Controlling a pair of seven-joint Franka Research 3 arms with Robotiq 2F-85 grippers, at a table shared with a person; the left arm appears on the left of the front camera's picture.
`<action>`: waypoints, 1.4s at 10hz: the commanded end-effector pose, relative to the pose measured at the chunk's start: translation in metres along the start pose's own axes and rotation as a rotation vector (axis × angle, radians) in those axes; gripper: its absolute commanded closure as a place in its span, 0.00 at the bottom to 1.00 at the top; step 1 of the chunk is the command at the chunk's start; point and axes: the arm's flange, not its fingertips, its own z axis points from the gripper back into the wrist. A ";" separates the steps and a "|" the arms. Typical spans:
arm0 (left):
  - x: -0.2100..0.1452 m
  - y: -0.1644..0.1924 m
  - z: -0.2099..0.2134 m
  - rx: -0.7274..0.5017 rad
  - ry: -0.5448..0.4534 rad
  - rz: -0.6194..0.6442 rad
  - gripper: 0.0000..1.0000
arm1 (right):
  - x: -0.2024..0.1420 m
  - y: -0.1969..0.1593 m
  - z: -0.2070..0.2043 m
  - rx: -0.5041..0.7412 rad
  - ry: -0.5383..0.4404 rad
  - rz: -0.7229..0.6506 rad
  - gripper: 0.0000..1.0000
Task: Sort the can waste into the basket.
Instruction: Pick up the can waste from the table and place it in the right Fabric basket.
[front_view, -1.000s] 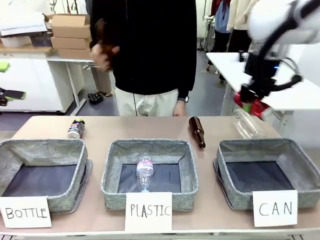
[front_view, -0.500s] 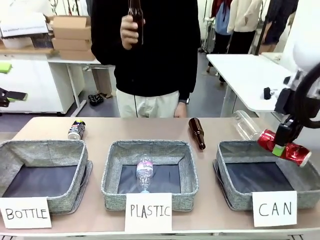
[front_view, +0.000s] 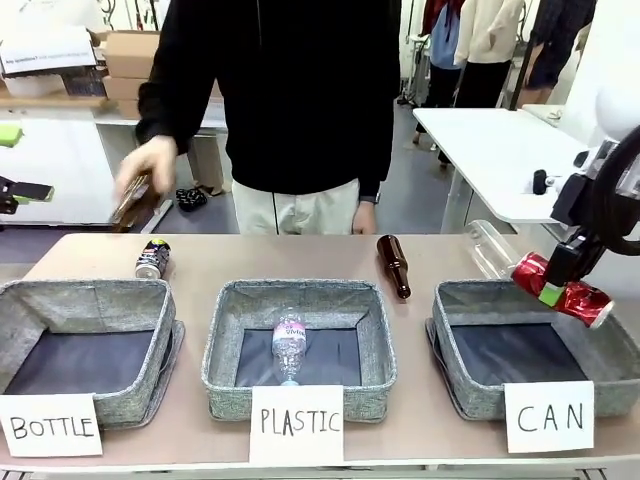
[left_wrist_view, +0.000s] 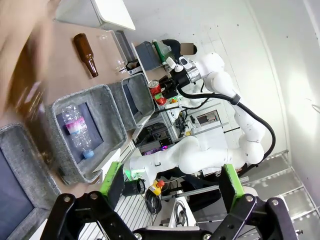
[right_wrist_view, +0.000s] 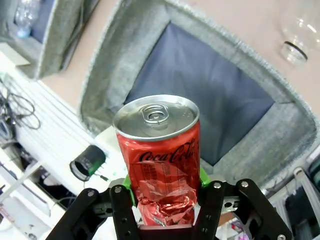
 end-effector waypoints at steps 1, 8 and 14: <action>0.001 -0.002 -0.001 -0.021 -0.009 -0.022 0.00 | 0.005 -0.009 0.003 0.029 -0.023 0.036 0.00; 0.001 -0.002 -0.001 -0.021 -0.009 -0.022 0.00 | 0.008 -0.018 0.002 0.054 -0.044 0.026 0.00; 0.001 -0.002 -0.001 -0.021 -0.009 -0.022 0.00 | -0.034 -0.060 0.061 1.006 -0.951 -0.248 0.00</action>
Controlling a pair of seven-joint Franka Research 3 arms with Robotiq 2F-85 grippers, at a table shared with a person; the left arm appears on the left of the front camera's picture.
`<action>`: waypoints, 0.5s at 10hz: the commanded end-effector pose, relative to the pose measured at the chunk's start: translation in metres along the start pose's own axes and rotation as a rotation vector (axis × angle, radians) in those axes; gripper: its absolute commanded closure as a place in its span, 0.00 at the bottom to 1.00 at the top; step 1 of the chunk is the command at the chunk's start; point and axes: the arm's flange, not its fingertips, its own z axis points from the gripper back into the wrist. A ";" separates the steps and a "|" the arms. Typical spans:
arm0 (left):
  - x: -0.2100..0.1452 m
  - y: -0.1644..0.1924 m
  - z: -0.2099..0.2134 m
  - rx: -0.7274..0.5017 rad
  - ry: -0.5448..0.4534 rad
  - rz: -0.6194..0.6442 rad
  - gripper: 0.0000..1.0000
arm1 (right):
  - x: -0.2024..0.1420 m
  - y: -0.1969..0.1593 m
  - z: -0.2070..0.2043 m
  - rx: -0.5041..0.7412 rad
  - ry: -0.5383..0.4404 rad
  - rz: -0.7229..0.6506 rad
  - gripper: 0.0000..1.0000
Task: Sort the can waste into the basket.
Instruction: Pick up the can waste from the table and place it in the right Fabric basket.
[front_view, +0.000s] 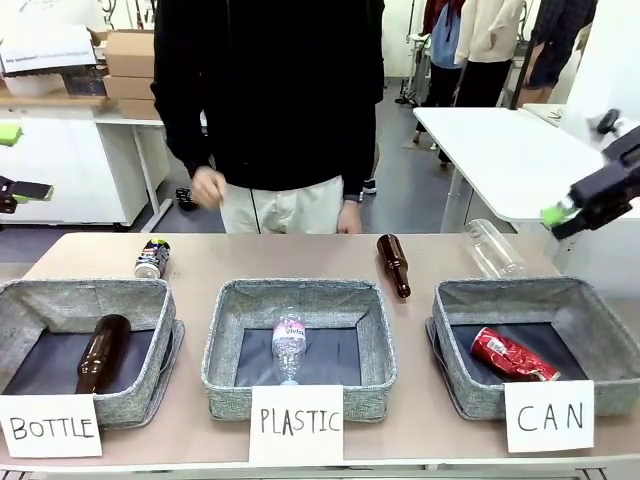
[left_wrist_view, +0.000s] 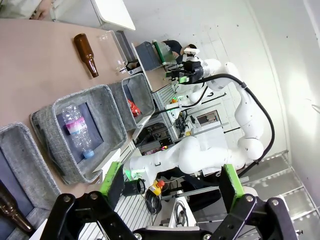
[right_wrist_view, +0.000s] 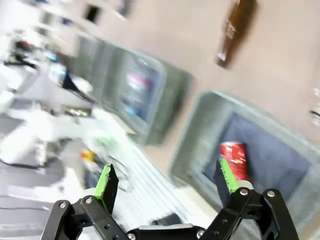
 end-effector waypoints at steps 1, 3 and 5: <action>0.001 -0.002 -0.001 -0.022 -0.009 -0.022 0.00 | 0.002 -0.020 0.004 0.483 -0.458 -0.175 0.00; 0.001 -0.002 -0.001 -0.022 -0.009 -0.022 0.00 | 0.000 0.000 0.000 0.000 0.000 0.000 0.00; 0.001 -0.002 -0.001 -0.022 -0.009 -0.022 0.00 | 0.000 0.000 0.000 0.000 0.000 0.000 0.00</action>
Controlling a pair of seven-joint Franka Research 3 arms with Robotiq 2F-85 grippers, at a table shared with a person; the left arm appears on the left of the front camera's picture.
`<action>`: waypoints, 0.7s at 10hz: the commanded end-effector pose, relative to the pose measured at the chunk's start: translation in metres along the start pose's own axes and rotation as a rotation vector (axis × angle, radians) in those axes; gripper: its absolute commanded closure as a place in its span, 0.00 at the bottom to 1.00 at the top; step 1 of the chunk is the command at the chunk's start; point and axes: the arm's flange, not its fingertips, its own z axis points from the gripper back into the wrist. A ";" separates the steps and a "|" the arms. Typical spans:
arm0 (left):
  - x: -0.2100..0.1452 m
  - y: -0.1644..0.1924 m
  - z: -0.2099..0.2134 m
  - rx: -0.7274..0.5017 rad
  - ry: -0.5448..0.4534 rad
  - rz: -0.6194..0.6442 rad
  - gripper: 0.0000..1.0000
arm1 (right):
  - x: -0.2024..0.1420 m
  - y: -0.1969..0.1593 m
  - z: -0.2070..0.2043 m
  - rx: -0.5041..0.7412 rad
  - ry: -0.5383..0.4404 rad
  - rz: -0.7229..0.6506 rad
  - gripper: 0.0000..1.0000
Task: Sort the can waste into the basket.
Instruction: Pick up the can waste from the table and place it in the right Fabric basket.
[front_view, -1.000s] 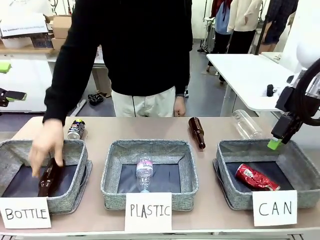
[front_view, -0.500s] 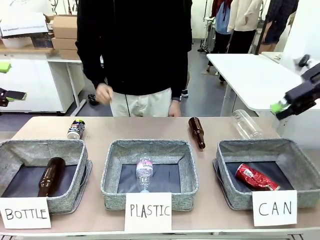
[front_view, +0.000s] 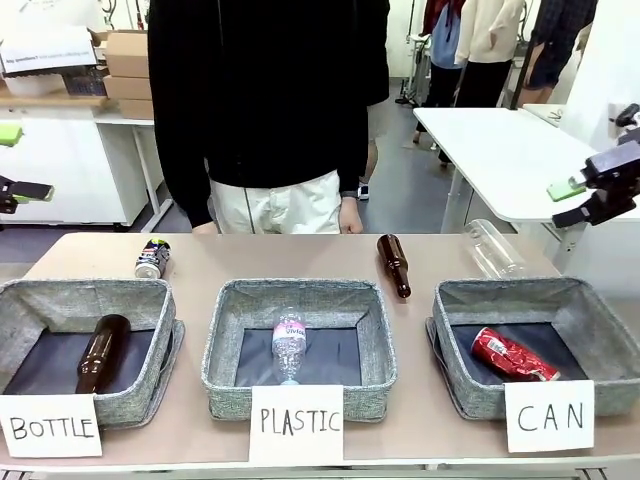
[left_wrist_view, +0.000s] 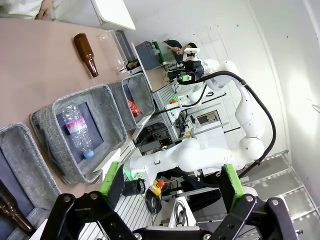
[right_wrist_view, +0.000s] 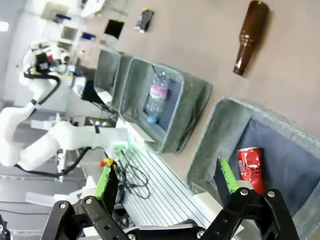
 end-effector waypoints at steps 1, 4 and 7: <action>0.001 -0.002 -0.001 -0.022 -0.009 -0.022 0.00 | -0.001 -0.001 0.005 -0.031 0.003 0.035 0.00; 0.001 -0.002 -0.001 -0.022 -0.009 -0.022 0.00 | -0.001 -0.001 0.005 -0.031 0.003 0.035 0.00; 0.001 -0.002 -0.001 -0.022 -0.009 -0.022 0.00 | -0.001 -0.001 0.005 -0.031 0.003 0.035 0.00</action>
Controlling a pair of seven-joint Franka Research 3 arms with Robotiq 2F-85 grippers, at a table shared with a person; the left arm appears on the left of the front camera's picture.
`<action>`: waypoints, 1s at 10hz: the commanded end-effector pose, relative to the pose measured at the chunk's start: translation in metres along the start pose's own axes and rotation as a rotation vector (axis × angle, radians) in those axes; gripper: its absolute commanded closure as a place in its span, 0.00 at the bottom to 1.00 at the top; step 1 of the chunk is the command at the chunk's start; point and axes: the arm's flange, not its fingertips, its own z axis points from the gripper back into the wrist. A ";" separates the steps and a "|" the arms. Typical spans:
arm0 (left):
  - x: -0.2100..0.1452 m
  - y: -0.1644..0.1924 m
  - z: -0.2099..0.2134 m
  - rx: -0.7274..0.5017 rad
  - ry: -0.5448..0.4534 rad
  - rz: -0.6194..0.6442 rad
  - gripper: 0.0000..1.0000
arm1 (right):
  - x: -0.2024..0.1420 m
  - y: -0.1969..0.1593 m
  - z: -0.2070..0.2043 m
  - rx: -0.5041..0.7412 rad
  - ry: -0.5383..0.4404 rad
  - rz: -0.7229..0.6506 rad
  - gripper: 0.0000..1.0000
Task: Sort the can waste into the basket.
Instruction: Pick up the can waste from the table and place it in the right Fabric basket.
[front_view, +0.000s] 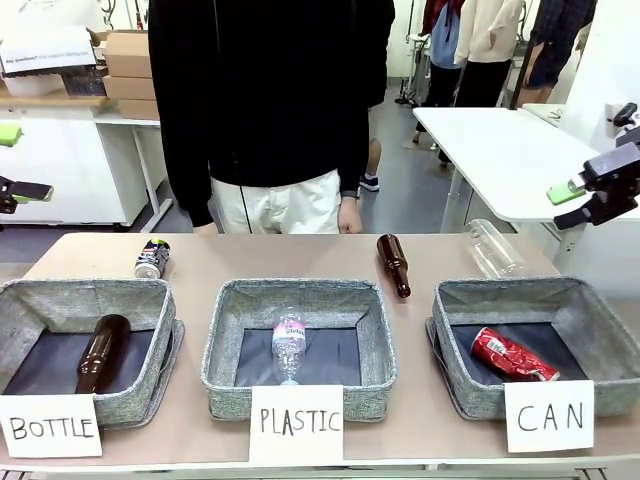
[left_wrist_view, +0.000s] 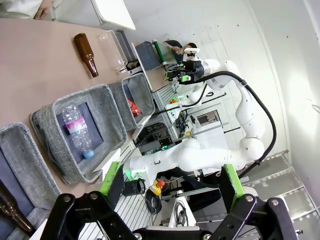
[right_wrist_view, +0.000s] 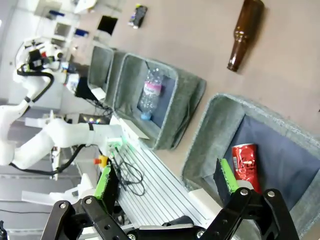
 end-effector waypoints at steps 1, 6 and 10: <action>0.000 0.000 0.000 0.000 0.000 0.000 0.00 | -0.001 -0.001 0.002 -0.009 -0.008 0.030 0.00; 0.096 0.114 -0.075 0.762 0.450 -0.056 0.00 | -0.001 -0.001 0.002 -0.009 -0.008 0.030 0.00; 0.109 0.152 -0.096 0.803 0.458 -0.161 0.00 | -0.001 -0.001 0.002 -0.009 -0.008 0.030 0.00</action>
